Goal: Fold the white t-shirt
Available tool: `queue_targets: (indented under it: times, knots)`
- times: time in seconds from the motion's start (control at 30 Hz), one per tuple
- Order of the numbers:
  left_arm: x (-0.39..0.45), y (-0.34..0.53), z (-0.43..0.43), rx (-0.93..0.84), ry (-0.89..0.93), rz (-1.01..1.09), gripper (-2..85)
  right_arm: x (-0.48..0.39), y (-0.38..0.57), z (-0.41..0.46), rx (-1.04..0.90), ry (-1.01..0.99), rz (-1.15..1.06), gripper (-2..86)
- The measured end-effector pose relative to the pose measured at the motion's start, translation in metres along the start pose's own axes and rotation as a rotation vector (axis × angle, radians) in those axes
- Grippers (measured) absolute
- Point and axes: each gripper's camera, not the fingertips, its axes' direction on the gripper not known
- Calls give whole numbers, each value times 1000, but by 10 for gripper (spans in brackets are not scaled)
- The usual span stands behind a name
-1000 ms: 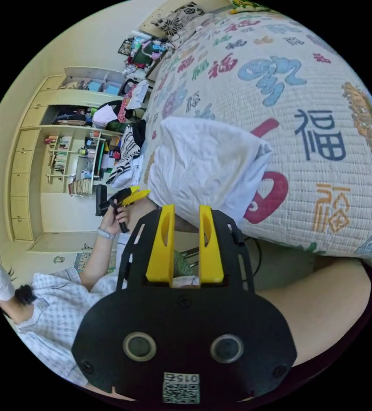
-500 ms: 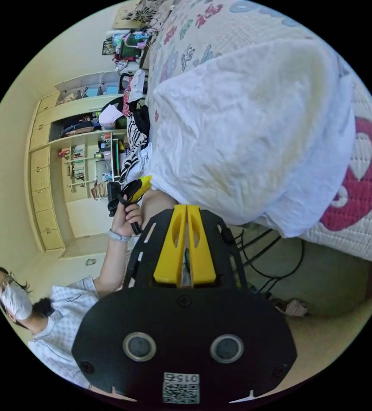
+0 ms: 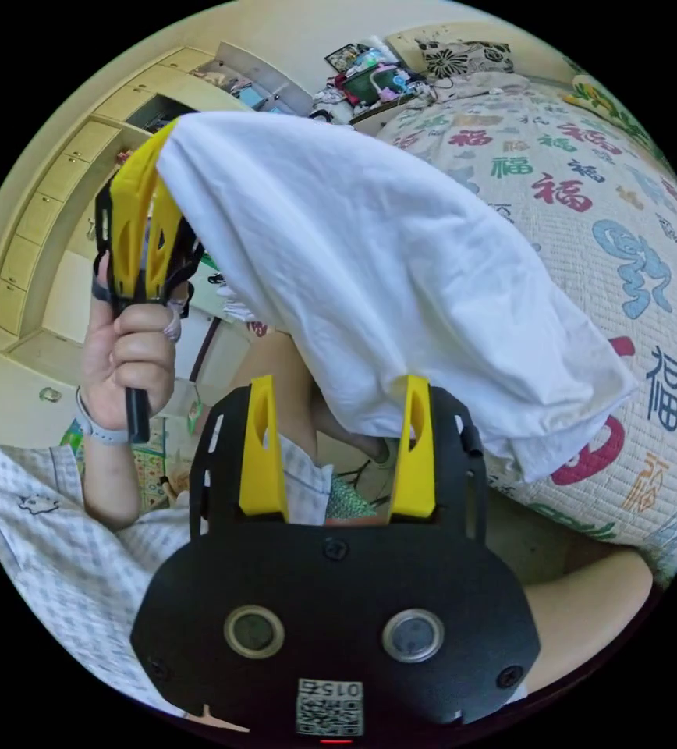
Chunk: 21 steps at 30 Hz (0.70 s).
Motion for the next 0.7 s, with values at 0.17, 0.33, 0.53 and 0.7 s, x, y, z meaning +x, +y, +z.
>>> queue_targets:
  times: [0.17, 0.33, 0.53, 0.7]
  knots:
    - [34, -1, 19, -39, 17, 54, -9, -26, -2, 0, 28, 140, 23, 145]
    - [76, -13, 9, -16, -65, 162, -9, -22, 15, -30, 115, 168, 67, 14]
    - [109, -64, -30, 161, -279, 205, -9, -23, 10, -89, 316, -1, 66, 2]
    - [200, -212, 3, 158, -394, 331, -9, -87, -65, -119, 294, 86, -195, -2]
